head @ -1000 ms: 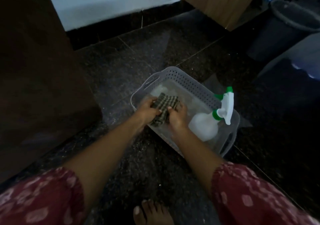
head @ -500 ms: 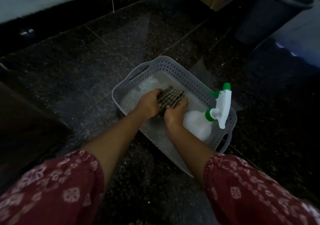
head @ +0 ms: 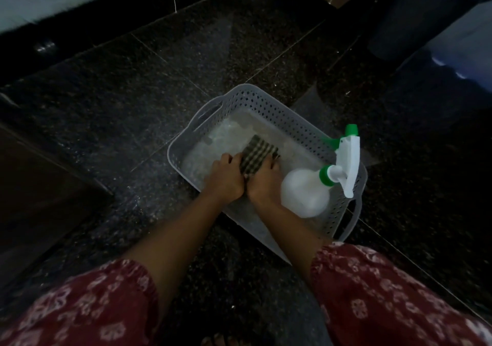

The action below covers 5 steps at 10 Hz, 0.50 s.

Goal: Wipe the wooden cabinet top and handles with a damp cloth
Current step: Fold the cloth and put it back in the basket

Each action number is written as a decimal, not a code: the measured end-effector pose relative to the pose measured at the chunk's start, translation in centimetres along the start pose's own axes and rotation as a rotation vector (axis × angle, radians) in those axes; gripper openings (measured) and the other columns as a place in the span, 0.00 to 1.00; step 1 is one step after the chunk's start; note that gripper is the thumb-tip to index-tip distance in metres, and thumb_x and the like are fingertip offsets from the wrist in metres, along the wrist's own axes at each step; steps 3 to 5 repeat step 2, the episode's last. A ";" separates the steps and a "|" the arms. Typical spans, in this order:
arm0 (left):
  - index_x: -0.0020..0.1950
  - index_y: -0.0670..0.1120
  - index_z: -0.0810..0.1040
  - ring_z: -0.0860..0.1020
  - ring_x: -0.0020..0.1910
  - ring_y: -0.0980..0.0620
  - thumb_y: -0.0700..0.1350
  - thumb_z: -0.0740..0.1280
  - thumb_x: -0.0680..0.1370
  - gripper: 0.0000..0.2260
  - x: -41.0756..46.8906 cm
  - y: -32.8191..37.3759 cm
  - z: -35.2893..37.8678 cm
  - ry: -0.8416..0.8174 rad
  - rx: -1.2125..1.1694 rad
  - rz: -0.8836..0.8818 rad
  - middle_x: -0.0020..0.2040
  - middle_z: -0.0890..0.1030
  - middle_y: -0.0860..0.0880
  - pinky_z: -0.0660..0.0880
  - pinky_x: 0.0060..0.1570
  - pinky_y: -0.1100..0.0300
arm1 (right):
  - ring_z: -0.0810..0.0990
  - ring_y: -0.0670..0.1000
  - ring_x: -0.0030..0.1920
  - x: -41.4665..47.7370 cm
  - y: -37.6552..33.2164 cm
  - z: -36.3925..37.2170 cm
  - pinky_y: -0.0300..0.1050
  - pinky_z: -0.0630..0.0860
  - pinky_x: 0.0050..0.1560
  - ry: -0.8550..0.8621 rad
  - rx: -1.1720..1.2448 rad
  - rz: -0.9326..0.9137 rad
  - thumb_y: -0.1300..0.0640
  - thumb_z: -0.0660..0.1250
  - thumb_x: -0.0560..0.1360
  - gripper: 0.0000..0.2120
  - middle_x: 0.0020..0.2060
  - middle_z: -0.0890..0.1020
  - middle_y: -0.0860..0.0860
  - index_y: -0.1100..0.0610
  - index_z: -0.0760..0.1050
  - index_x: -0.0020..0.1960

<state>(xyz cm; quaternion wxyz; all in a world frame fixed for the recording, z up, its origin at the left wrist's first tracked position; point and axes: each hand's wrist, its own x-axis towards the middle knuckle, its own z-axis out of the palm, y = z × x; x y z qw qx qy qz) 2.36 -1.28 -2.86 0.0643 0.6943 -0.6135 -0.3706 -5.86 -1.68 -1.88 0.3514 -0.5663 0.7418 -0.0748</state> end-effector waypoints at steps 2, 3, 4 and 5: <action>0.76 0.45 0.55 0.58 0.74 0.44 0.44 0.56 0.79 0.25 -0.9 -0.7 -3.2 0.162 0.300 0.068 0.76 0.58 0.44 0.59 0.71 0.50 | 0.64 0.63 0.69 0.2 -1.1 -0.2 0.54 0.65 0.68 0.051 -0.327 0.017 0.56 0.58 0.79 0.26 0.73 0.58 0.63 0.61 0.55 0.74; 0.76 0.45 0.55 0.58 0.74 0.44 0.44 0.56 0.79 0.25 -0.9 -0.7 -3.2 0.162 0.300 0.068 0.76 0.58 0.44 0.59 0.71 0.50 | 0.64 0.63 0.69 0.2 -1.1 -0.2 0.54 0.65 0.68 0.051 -0.327 0.017 0.56 0.58 0.79 0.26 0.73 0.58 0.63 0.61 0.55 0.74; 0.76 0.45 0.55 0.58 0.74 0.44 0.44 0.56 0.79 0.25 -0.9 -0.7 -3.2 0.162 0.300 0.068 0.76 0.58 0.44 0.59 0.71 0.50 | 0.64 0.63 0.69 0.2 -1.1 -0.2 0.54 0.65 0.68 0.051 -0.327 0.017 0.56 0.58 0.79 0.26 0.73 0.58 0.63 0.61 0.55 0.74; 0.76 0.45 0.55 0.58 0.74 0.44 0.44 0.56 0.79 0.25 -0.9 -0.7 -3.2 0.162 0.300 0.068 0.76 0.58 0.44 0.59 0.71 0.50 | 0.64 0.63 0.69 0.2 -1.1 -0.2 0.54 0.65 0.68 0.051 -0.327 0.017 0.56 0.58 0.79 0.26 0.73 0.58 0.63 0.61 0.55 0.74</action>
